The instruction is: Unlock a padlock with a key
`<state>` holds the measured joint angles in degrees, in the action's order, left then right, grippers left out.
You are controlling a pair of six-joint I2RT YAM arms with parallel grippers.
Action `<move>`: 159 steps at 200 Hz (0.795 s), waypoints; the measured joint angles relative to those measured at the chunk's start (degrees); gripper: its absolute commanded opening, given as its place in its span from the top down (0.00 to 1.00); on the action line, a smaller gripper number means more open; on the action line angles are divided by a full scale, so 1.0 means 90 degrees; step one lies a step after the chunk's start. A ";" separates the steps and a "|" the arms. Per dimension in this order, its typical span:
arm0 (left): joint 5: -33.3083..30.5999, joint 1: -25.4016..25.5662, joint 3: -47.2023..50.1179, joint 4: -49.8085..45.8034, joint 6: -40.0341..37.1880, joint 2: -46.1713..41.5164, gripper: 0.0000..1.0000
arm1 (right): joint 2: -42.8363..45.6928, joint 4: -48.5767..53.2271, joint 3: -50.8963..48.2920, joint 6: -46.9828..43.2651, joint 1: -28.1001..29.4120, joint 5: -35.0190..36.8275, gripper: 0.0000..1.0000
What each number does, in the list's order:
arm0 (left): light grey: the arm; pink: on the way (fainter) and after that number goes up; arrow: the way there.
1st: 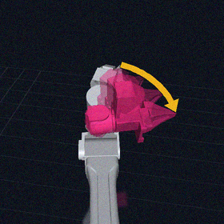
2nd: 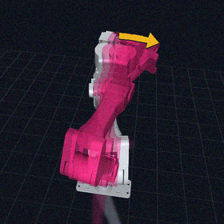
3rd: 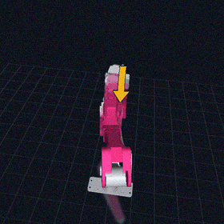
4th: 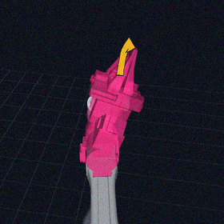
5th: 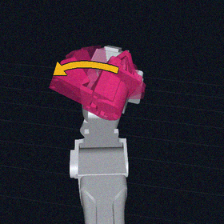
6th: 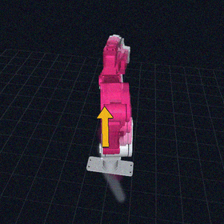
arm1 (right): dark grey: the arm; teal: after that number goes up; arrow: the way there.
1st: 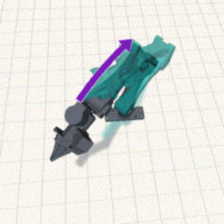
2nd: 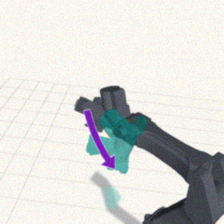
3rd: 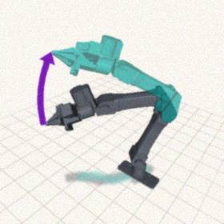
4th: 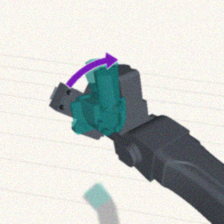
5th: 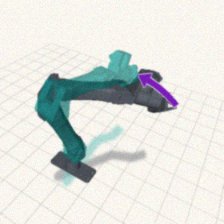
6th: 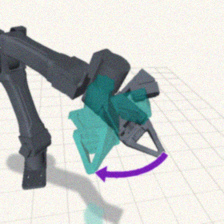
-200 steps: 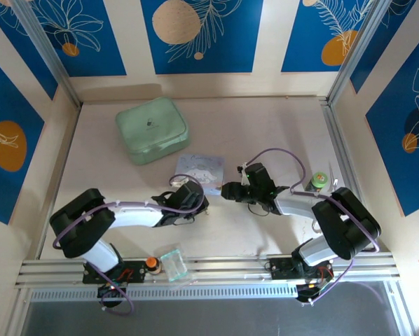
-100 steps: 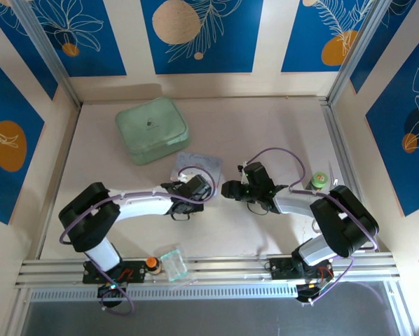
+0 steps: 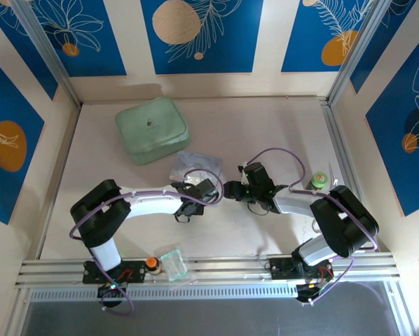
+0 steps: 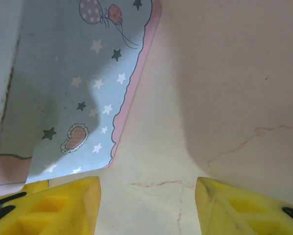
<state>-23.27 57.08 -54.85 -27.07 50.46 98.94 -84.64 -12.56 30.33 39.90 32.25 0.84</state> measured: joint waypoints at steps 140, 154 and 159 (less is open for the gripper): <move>-0.0818 0.0750 -0.1086 -0.1464 0.0075 0.0651 0.79 | 0.0007 -0.0027 -0.0024 0.0002 -0.0002 0.0010 0.46; -0.0862 0.0758 -0.1185 -0.1605 0.0073 0.0726 0.80 | 0.0010 -0.0029 -0.0024 0.0002 -0.0002 0.0010 0.46; -0.0882 0.0758 -0.1209 -0.1649 0.0073 0.0746 0.80 | 0.0010 -0.0027 -0.0024 0.0002 -0.0002 0.0007 0.46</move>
<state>-31.20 63.90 -65.73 -41.91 51.11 105.65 -84.55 -12.80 30.11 39.92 32.23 0.91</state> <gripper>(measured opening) 0.206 0.538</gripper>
